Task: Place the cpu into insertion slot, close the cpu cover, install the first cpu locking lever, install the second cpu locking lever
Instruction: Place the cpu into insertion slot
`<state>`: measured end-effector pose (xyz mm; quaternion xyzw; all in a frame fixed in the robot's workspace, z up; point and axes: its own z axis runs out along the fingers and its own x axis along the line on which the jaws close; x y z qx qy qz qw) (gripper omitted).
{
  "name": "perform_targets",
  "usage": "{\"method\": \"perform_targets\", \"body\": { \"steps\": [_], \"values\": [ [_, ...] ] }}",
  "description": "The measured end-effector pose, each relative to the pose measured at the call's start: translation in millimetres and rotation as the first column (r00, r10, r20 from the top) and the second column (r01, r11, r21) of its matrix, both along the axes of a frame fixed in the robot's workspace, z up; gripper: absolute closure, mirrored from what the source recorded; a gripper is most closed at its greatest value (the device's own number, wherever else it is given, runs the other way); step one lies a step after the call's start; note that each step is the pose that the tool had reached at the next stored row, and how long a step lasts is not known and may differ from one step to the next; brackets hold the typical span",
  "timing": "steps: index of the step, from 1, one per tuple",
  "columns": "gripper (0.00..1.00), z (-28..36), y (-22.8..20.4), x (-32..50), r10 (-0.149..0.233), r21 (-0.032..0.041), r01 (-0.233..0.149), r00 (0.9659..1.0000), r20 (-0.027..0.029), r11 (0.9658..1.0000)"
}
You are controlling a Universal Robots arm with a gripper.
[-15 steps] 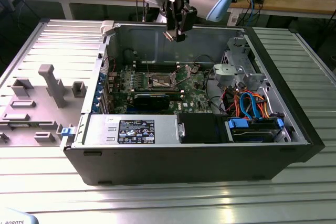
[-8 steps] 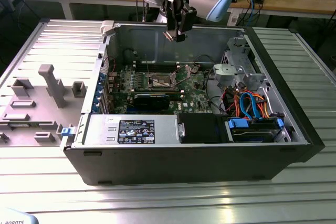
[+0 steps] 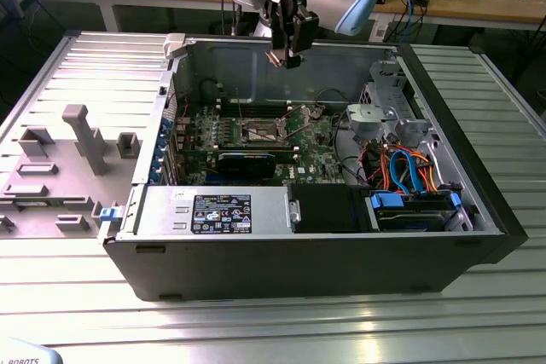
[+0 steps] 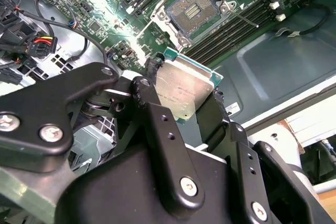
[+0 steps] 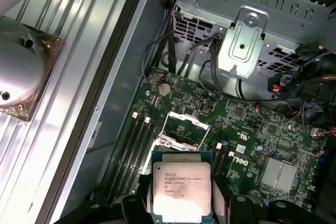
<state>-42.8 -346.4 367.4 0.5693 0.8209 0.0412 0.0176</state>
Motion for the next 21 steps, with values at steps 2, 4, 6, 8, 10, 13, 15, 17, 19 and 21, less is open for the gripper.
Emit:
{"method": "perform_targets", "body": {
  "steps": [2,4,6,8,10,13,15,17,19,21],
  "values": [
    [0.46,0.0,0.0,0.0,-0.004,0.0,0.004,1.0,0.0,1.0],
    [0.46,-0.1,0.0,0.0,-0.01,0.0,0.01,1.0,-0.0001,1.0],
    [0.46,-0.1,0.0,0.0,-0.016,-0.0001,0.016,0.9999,0.0,0.9999],
    [0.46,-0.2,0.0,0.0,-0.019,-0.0001,0.019,0.9998,0.0,0.9998],
    [0.46,-0.2,0.0,0.0,-0.022,-0.0001,0.022,0.9998,0.0,0.9998],
    [0.46,-0.2,0.0,0.0,-0.028,-0.0003,0.028,0.9996,0.0,0.9996],
    [0.46,-0.3,0.0,0.0,-0.03,-0.0011,0.03,0.9995,0.0001,0.9995],
    [0.46,-0.3,0.0,0.0,-0.034,-0.0014,0.034,0.9994,0.0,0.9994],
    [0.46,-0.3,0.0,0.0,-0.04,-0.0017,0.04,0.9992,0.0001,0.9992],
    [0.46,-0.4,0.0,0.0,-0.046,-0.0019,0.046,0.999,0.0001,0.999]
  ]
}}
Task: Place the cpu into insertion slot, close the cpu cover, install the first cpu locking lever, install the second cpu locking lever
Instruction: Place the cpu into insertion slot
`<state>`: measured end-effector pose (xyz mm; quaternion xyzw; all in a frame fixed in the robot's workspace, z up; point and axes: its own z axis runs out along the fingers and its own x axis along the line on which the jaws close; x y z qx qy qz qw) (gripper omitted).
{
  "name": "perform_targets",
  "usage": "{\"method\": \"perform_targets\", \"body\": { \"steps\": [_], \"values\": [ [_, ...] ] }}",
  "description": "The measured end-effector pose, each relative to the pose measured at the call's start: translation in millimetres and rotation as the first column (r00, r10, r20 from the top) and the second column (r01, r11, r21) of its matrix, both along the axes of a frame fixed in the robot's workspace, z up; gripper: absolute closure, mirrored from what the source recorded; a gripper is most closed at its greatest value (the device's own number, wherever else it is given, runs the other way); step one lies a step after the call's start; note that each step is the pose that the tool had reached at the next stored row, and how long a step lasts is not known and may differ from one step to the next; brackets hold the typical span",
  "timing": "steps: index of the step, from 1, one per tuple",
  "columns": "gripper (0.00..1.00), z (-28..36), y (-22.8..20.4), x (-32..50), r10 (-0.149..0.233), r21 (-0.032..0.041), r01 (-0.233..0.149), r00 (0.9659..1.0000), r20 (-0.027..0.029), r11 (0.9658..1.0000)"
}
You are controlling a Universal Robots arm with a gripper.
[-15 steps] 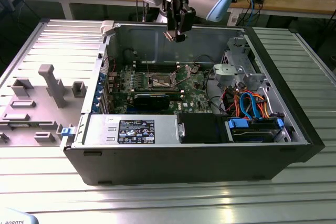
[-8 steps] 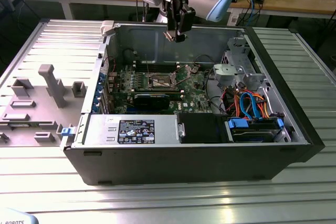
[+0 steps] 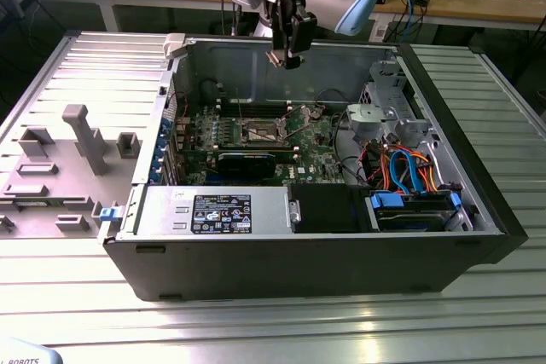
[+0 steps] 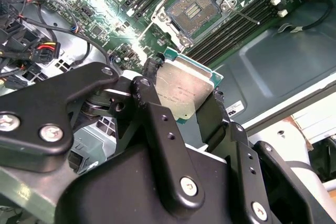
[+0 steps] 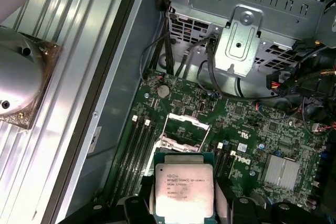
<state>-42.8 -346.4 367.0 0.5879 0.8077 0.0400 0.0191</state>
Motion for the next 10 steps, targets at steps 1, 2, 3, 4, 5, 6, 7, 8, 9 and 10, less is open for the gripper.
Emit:
{"method": "perform_targets", "body": {
  "steps": [1,2,3,4,5,6,7,8,9,10],
  "values": [
    [0.46,0.0,0.0,0.0,-0.002,0.0,0.002,1.0,0.0,1.0],
    [0.46,0.0,0.0,0.0,-0.003,-0.0001,0.003,1.0,0.0,1.0],
    [0.46,0.0,0.0,0.0,-0.005,-0.0001,0.005,1.0,0.0,1.0],
    [0.46,-0.1,0.0,0.0,-0.006,0.0,0.006,1.0,0.0,1.0],
    [0.46,0.0,0.0,0.0,-0.007,-0.0001,0.007,1.0,0.0,1.0],
    [0.46,-0.1,0.0,0.0,-0.008,0.0,0.008,1.0,0.0,1.0],
    [0.46,0.0,0.0,0.0,-0.009,-0.0001,0.009,1.0,0.0,1.0],
    [0.46,0.0,0.0,0.0,-0.011,-0.0001,0.011,0.9999,0.0,0.9999],
    [0.46,-0.1,0.0,0.0,-0.012,0.0,0.012,0.9999,0.0,0.9999],
    [0.46,-0.1,0.0,0.0,-0.013,0.0,0.013,0.9999,0.0,0.9999]
  ]
}}
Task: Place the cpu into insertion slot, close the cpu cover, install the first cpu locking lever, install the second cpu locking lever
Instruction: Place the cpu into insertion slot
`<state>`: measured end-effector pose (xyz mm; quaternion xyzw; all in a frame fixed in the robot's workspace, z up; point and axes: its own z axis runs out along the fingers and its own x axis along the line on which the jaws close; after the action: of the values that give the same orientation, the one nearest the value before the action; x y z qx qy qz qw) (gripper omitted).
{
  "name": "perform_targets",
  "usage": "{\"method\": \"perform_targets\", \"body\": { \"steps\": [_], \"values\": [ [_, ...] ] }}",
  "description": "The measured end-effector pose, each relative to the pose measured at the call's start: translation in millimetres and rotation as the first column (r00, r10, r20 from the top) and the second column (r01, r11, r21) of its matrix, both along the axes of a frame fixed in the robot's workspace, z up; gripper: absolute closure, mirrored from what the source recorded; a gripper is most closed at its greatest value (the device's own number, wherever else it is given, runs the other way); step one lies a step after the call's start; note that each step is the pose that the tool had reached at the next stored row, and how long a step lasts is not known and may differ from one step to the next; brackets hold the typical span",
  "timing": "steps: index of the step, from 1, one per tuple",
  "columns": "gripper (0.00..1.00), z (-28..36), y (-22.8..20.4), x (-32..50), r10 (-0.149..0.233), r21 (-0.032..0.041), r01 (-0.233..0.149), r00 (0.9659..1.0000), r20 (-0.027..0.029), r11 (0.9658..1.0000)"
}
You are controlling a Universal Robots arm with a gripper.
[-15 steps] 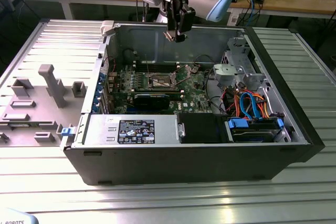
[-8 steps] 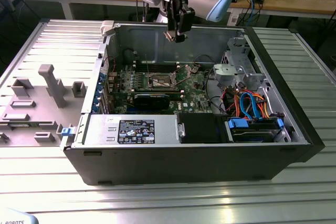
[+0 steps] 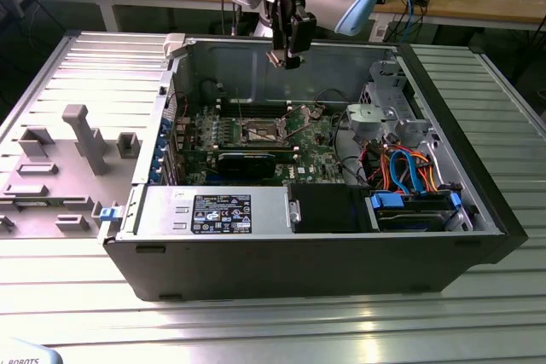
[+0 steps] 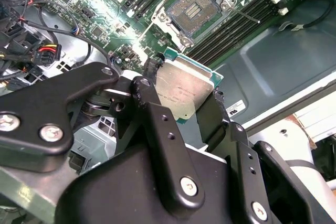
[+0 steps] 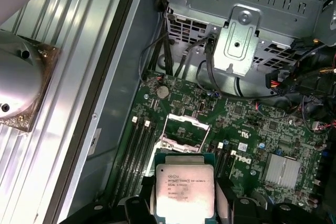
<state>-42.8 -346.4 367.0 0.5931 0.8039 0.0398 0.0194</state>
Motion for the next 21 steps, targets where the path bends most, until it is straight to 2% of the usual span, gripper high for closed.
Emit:
{"method": "perform_targets", "body": {
  "steps": [9,14,17,21],
  "values": [
    [0.46,-0.4,0.0,0.0,-0.026,0.0,0.026,0.9997,0.0,0.9997],
    [0.46,-0.8,0.0,-0.1,-0.057,0.0,0.057,0.9984,0.0,0.9984],
    [0.46,-1.1,0.0,-0.1,-0.077,0.0,0.077,0.997,0.0001,0.997],
    [0.46,-2.1,0.0,-0.2,-0.133,-0.0001,0.133,0.9911,0.0,0.9911]
  ]
}}
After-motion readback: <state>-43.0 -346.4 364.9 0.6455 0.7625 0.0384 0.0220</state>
